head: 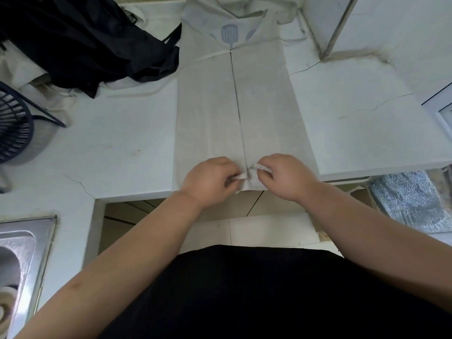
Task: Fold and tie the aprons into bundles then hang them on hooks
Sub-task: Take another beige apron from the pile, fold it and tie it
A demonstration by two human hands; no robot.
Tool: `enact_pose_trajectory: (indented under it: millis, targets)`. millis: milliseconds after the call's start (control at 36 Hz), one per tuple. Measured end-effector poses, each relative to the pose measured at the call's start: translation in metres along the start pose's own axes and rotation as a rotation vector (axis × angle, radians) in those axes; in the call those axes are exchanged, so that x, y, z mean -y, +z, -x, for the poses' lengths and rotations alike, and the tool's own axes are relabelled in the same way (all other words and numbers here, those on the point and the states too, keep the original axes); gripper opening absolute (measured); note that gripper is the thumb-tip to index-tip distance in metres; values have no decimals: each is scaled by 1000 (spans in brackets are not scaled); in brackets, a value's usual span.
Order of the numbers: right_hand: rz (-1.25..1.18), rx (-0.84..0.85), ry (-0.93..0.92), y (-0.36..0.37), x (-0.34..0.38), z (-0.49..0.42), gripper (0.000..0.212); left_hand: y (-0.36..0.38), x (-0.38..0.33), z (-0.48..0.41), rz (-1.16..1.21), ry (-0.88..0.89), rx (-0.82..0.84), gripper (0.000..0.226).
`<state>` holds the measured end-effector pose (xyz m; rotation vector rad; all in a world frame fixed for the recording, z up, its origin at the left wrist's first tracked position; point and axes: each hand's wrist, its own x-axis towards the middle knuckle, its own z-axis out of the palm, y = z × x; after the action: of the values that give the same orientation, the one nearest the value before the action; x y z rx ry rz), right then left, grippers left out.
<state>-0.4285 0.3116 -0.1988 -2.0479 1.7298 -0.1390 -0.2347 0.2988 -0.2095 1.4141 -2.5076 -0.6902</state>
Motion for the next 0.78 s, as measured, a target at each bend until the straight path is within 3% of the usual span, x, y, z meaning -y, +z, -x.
enact_pose_trajectory:
  millis: [56, 139, 194, 278, 361, 417, 444, 528, 583, 639, 694, 778]
  targets:
    - [-28, -99, 9, 0, 2, -1, 24, 4, 1, 0, -21, -1, 62, 31]
    - [-38, -205, -38, -3, 8, 1, 24, 6, 3, 1, 20, -13, 49, 33]
    - [13, -112, -73, -4, 13, 2, 39, 6, 4, 0, 16, -12, 48, 30]
    - [199, 98, -94, 3, 15, 3, 34, 6, 6, 2, 33, -3, 39, 31]
    - [201, 121, -74, 5, 16, 4, 44, 7, 9, 6, 57, 9, 31, 33]
    - [173, 147, -43, 3, 17, 5, 53, 4, 7, 8, 70, -16, 14, 47]
    - [150, 150, -24, 3, 17, 4, 46, 3, 6, 10, 80, -42, 5, 56]
    - [124, 102, 3, 3, 13, 3, 35, -1, 3, 15, 103, -149, -37, 65]
    - [97, 60, 24, 4, 9, 2, 25, -4, 6, 20, 86, -218, -135, 43]
    - [69, -27, 94, 3, 6, 3, 31, -5, 10, 26, 44, -308, -284, 22]
    - [50, -198, 187, -1, 4, 6, 37, -10, 11, 30, 33, -480, -361, 26]
    - [77, -295, 421, -9, -2, 8, 43, -19, 17, 32, 27, -767, -255, 39]
